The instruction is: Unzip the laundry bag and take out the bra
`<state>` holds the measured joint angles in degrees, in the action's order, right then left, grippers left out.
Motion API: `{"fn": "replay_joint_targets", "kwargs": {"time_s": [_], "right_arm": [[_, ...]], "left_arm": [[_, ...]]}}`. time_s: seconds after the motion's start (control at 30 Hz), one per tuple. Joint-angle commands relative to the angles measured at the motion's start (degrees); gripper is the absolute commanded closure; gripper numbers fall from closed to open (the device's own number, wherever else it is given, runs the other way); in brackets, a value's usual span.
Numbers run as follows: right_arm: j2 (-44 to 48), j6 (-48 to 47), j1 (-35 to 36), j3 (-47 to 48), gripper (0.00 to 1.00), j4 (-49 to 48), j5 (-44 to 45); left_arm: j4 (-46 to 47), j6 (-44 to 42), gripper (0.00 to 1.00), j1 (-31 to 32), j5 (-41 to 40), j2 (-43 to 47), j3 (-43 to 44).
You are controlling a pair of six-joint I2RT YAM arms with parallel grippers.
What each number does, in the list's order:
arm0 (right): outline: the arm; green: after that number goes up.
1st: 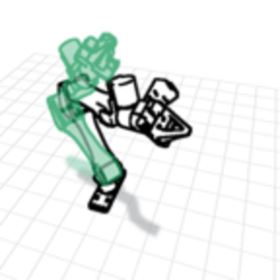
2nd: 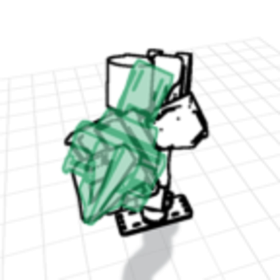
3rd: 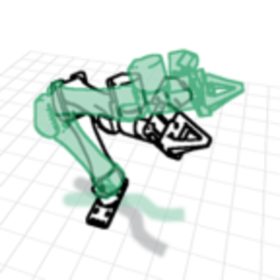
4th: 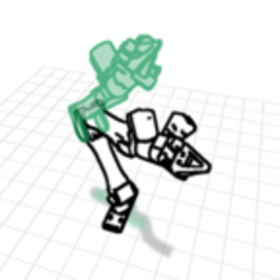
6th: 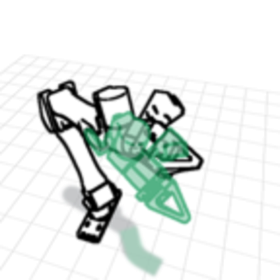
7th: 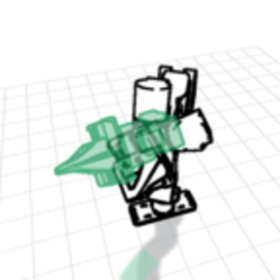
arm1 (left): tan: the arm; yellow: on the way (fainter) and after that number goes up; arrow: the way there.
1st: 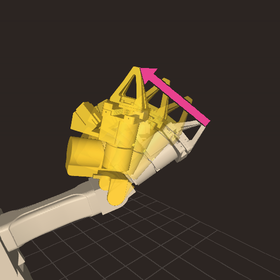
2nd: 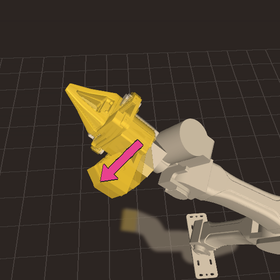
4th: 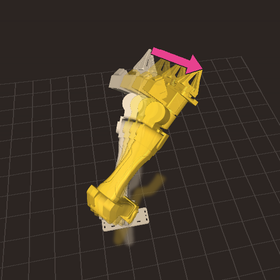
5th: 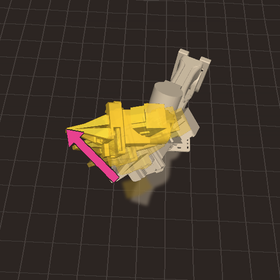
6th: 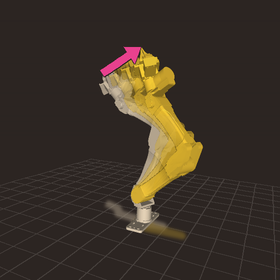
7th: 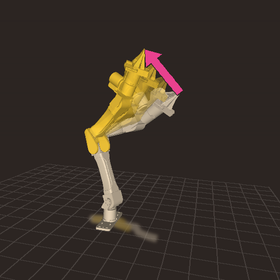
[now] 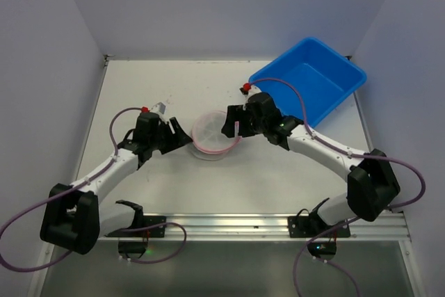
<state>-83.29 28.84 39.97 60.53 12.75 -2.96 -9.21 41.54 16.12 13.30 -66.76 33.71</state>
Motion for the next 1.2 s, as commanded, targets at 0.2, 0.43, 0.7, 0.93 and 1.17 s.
{"fn": "replay_joint_targets", "kwargs": {"time_s": [0.2, 0.43, 0.7, 0.93, 1.17], "right_arm": [[-10.1, 4.9, -5.2, -8.6, 0.27, -12.5, -10.1], [-12.4, 8.4, -9.7, -10.5, 0.39, -13.4, -11.3], [-1.2, 4.1, -9.2, -9.5, 0.27, -3.0, 0.7], [6.6, 0.2, 4.9, 1.7, 0.18, 8.1, 18.2], [4.5, -2.6, 11.4, 9.0, 0.18, 5.4, 12.8]], "left_arm": [[16.7, 2.1, 0.47, -0.4, 3.8, -8.8, -1.5], [20.8, 2.6, 0.75, -0.4, 3.6, -11.1, -4.7], [22.2, 2.6, 1.00, -0.4, 4.3, -11.9, -5.4], [19.5, 3.0, 1.00, -0.4, 4.6, -8.7, -5.1], [14.9, 2.5, 1.00, -0.4, 2.8, -3.7, -4.8]]}}
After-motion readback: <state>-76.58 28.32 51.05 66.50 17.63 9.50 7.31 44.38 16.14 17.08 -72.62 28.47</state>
